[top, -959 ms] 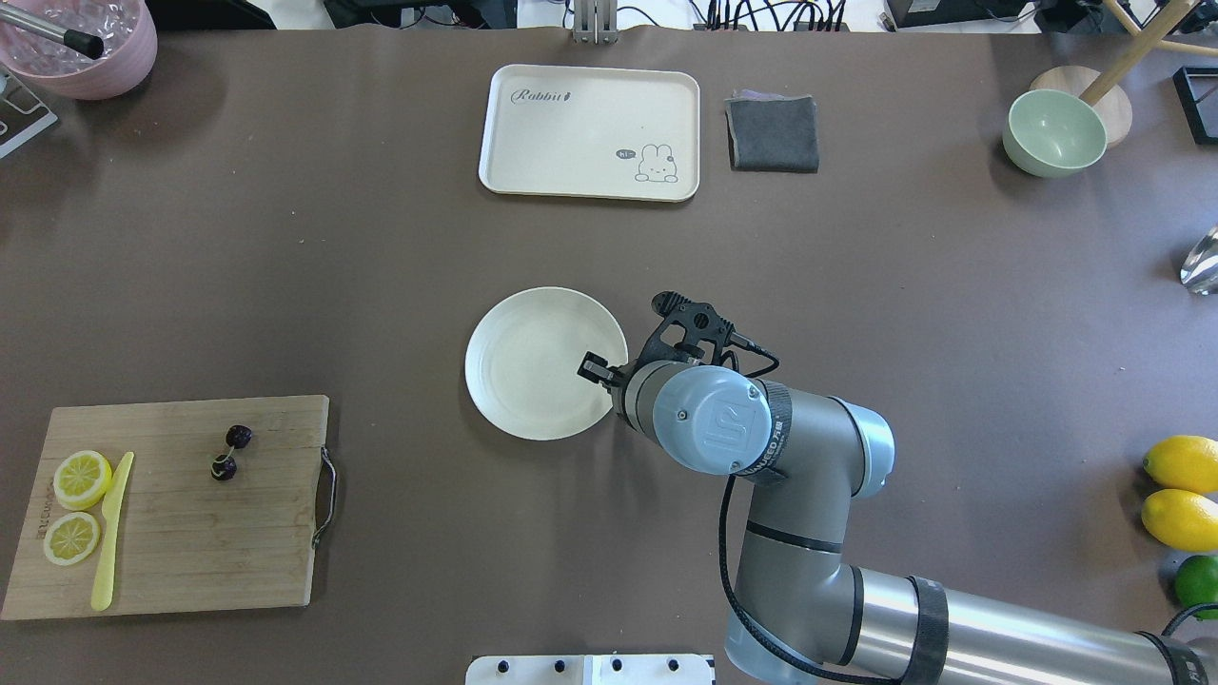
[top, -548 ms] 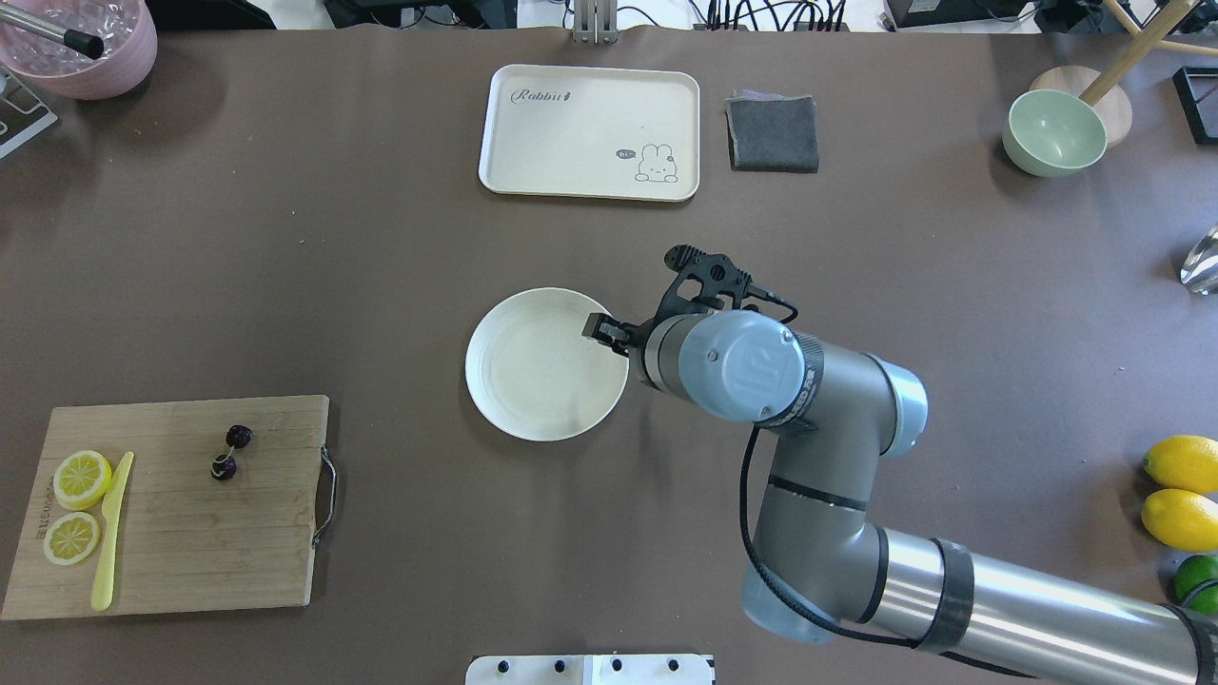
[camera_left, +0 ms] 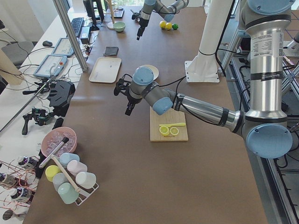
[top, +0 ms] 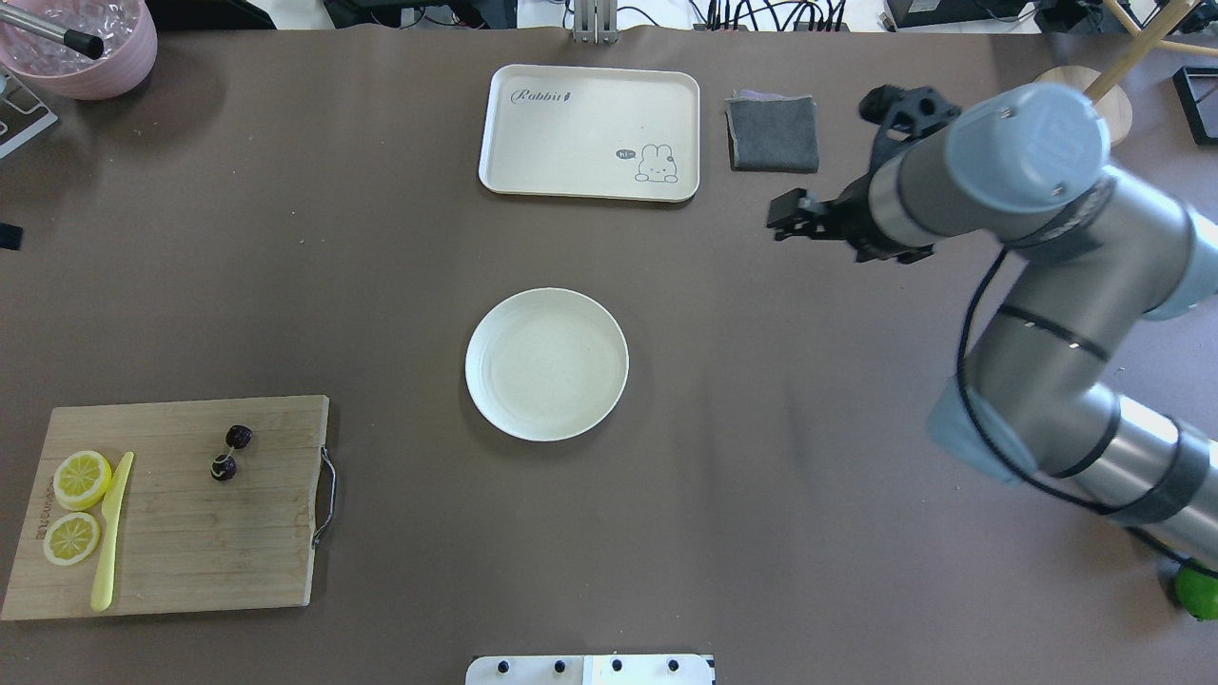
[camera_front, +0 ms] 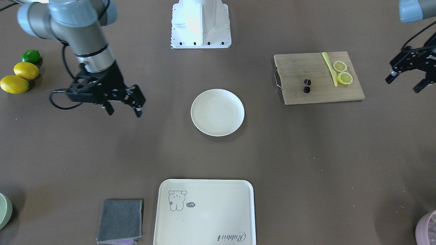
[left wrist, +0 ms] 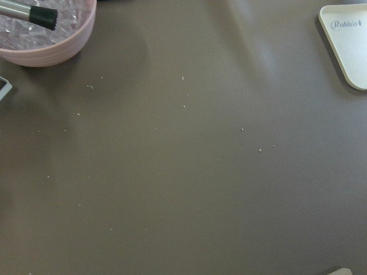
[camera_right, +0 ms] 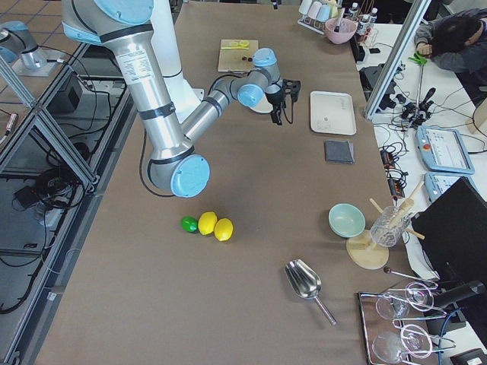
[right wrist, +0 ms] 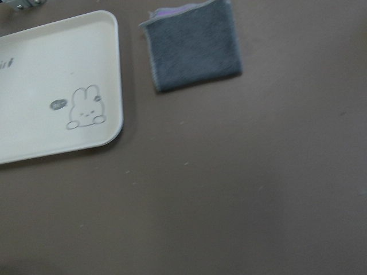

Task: Place red cherry on plate
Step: 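Release the plate and withdraw the right arm while the left arm reaches out, then lower the left gripper onto the dark cherry pair and grasp it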

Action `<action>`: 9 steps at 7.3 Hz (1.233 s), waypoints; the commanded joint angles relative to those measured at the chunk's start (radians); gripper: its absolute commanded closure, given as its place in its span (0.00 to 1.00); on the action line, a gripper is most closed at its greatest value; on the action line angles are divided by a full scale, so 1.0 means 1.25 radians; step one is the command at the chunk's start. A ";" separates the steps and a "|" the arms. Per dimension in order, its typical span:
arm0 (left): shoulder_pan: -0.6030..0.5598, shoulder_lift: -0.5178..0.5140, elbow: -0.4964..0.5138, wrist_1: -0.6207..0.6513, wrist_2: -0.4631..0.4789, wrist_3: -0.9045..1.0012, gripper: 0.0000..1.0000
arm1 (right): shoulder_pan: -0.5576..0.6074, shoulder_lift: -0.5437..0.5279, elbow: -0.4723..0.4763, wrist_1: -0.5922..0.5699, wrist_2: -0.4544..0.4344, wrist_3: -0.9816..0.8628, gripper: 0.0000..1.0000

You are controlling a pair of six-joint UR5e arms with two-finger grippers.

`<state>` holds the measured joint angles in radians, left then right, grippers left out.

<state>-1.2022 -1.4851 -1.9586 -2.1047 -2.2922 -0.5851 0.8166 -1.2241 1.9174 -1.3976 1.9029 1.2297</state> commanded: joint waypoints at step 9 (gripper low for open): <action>0.510 0.049 -0.037 -0.001 0.295 -0.339 0.43 | 0.422 -0.243 -0.058 -0.053 0.249 -0.757 0.00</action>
<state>-0.5870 -1.4339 -2.0054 -2.1060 -1.9242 -1.0093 1.3381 -1.5249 1.8467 -1.4649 2.2101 0.2906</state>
